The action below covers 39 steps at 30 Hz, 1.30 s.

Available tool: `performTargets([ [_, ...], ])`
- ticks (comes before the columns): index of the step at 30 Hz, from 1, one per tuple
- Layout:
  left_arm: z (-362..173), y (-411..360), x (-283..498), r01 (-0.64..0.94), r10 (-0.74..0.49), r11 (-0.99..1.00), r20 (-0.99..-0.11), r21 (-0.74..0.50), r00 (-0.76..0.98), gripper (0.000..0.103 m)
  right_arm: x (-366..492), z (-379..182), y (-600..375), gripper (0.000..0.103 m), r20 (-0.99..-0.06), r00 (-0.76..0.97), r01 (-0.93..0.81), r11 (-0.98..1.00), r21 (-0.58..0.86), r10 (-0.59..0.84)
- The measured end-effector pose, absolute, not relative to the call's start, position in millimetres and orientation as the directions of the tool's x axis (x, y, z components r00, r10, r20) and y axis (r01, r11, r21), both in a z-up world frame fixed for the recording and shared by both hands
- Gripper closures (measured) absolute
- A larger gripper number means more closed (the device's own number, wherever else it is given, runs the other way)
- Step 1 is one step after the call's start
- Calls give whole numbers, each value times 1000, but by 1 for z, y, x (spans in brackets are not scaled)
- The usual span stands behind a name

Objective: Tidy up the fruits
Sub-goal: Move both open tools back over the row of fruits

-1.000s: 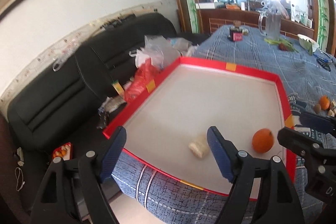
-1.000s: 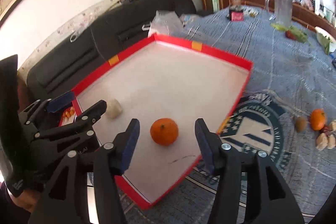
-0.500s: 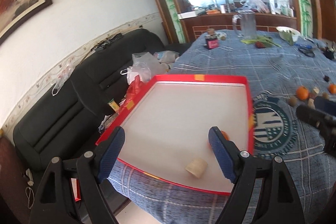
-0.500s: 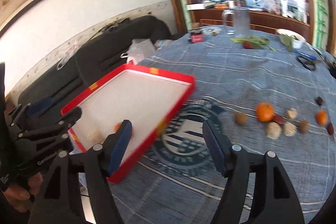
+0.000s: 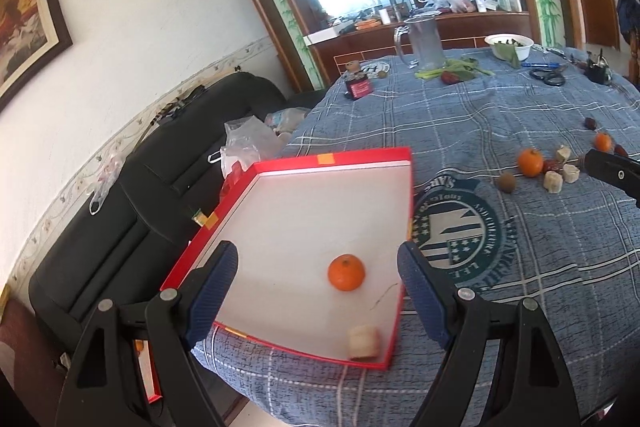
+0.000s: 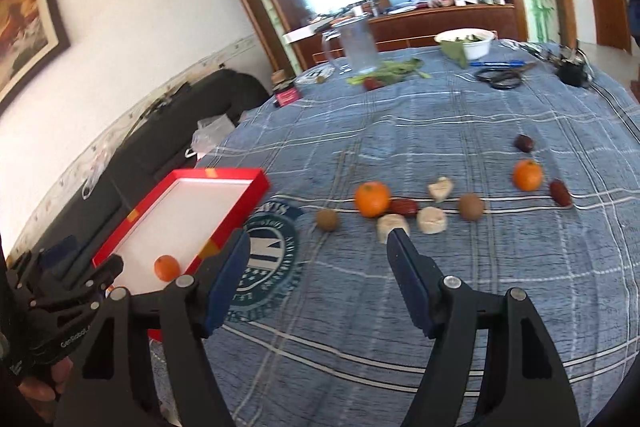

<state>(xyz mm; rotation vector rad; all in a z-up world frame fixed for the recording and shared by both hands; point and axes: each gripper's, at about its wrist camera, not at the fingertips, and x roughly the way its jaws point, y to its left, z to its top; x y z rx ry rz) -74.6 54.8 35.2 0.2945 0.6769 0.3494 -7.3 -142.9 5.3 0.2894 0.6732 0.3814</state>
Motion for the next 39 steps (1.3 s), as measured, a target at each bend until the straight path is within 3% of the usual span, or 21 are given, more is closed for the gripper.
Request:
performTargets([
  [9,30,26,-49,-134,323,933,-614,334,720,21,-10,4,-193,31,-550,753,-174,916,361,360],
  [20,5,-8,-21,-13,231,954,-701,301,675,21,-5,-7,-283,31,-645,741,8,958,287,187],
  [34,-7,-27,9,71,148,966,-756,249,637,21,42,-22,-290,32,-717,683,22,976,215,142],
  [39,-11,-34,19,99,111,971,-782,216,614,21,72,-28,-282,51,-748,650,7,983,183,135],
])
